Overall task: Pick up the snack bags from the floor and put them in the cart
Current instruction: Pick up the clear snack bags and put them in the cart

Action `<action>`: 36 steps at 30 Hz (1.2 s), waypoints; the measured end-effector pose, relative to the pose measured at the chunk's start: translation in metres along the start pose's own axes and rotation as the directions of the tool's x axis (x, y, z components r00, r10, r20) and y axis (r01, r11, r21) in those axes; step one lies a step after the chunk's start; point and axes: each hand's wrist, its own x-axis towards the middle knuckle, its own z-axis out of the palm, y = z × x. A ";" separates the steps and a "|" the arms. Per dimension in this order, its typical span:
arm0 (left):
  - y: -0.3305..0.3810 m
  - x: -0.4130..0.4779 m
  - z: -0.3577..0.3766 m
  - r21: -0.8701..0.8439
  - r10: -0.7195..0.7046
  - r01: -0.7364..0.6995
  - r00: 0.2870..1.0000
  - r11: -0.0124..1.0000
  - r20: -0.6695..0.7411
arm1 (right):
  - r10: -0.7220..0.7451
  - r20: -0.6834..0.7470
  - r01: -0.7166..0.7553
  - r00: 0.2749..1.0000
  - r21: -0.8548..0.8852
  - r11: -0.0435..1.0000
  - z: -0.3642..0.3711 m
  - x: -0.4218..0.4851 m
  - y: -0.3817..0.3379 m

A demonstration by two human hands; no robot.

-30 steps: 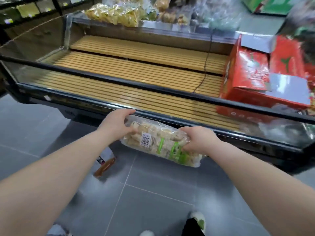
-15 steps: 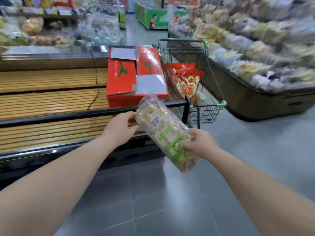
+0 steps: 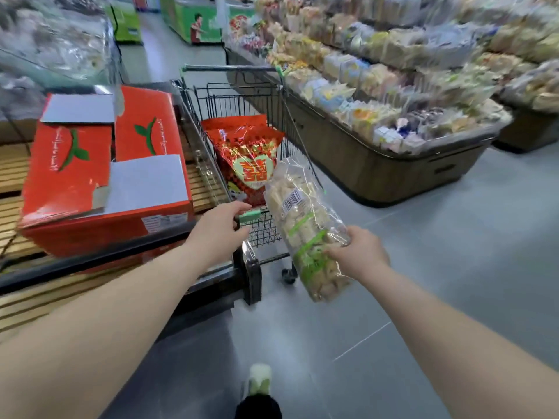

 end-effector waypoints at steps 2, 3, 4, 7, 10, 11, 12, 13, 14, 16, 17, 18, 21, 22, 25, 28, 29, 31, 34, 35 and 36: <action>0.003 0.044 0.009 0.005 0.022 -0.022 1.000 1.000 0.011 | 0.012 -0.012 -0.012 1.000 -0.006 1.000 -0.001 0.037 -0.007; 0.003 0.073 0.013 0.002 0.028 -0.028 1.000 1.000 0.012 | 0.022 -0.018 -0.022 1.000 -0.005 1.000 -0.003 0.061 -0.012; 0.003 0.097 0.015 -0.006 0.026 -0.026 1.000 1.000 0.014 | 0.027 -0.020 -0.027 0.999 -0.015 1.000 -0.005 0.081 -0.016; 0.007 0.164 0.018 -0.024 0.013 -0.012 0.999 1.000 0.037 | 0.066 -0.007 -0.067 0.998 -0.039 0.997 -0.011 0.139 -0.030; 0.007 0.219 0.021 -0.008 0.006 -0.005 0.997 1.000 0.073 | 0.104 -0.007 -0.105 0.995 -0.047 0.993 -0.015 0.189 -0.035; 0.007 0.231 0.021 -0.007 -0.001 0.001 0.997 1.000 0.080 | 0.120 0.003 -0.119 0.993 -0.044 0.992 -0.015 0.202 -0.037; 0.006 0.247 0.023 -0.012 -0.010 0.011 0.997 1.000 0.080 | 0.135 0.019 -0.134 0.991 -0.043 0.990 -0.016 0.219 -0.039; 0.005 0.256 0.025 -0.016 -0.020 0.021 0.996 1.000 0.084 | 0.149 0.035 -0.147 0.988 -0.047 0.988 -0.016 0.231 -0.040; 0.004 0.269 0.028 -0.013 -0.033 0.035 0.996 0.999 0.085 | 0.153 0.050 -0.150 0.987 -0.062 0.987 -0.015 0.250 -0.042; 0.001 0.291 0.033 -0.005 -0.056 0.057 0.992 0.998 0.112 | 0.146 0.081 -0.137 0.986 -0.101 0.985 -0.013 0.282 -0.046; 0.000 0.305 0.037 -0.009 -0.076 0.077 0.990 0.997 0.119 | 0.133 0.100 -0.122 0.986 -0.108 0.987 -0.011 0.304 -0.048; -0.003 0.317 0.041 -0.007 -0.095 0.097 0.989 0.995 0.116 | 0.112 0.118 -0.099 0.987 -0.115 0.988 -0.008 0.324 -0.049; -0.009 0.350 0.054 0.008 -0.167 0.166 0.984 0.986 0.058 | 0.065 0.179 -0.041 0.982 -0.133 0.990 0.001 0.384 -0.055; -0.010 0.357 0.057 0.026 -0.188 0.187 0.982 0.982 0.036 | 0.061 0.198 -0.036 0.978 -0.129 0.991 0.005 0.398 -0.057; -0.007 0.393 0.071 0.041 -0.277 0.277 0.961 0.960 -0.008 | 0.033 0.290 0.007 0.957 -0.134 0.991 0.008 0.458 -0.067; -0.003 0.421 0.079 0.043 -0.349 0.351 0.936 0.935 -0.039 | 0.015 0.356 0.051 0.934 -0.175 0.983 0.012 0.507 -0.074; -0.004 0.431 0.082 0.046 -0.366 0.369 0.929 0.928 -0.053 | 0.004 0.372 0.075 0.928 -0.199 0.977 0.017 0.525 -0.077; -0.005 0.444 0.088 0.049 -0.381 0.385 0.922 0.922 -0.068 | -0.023 0.397 0.133 0.917 -0.252 0.959 0.027 0.551 -0.082; -0.012 0.463 0.099 0.054 -0.411 0.412 0.911 0.910 -0.029 | -0.033 0.411 0.146 0.911 -0.247 0.958 0.044 0.581 -0.092; -0.018 0.476 0.102 0.064 -0.412 0.412 0.911 0.909 -0.008 | -0.012 0.403 0.115 0.915 -0.234 0.965 0.052 0.595 -0.096; -0.021 0.484 0.104 0.076 -0.402 0.401 0.916 0.913 0.006 | 0.000 0.397 0.100 0.918 -0.232 0.968 0.058 0.601 -0.099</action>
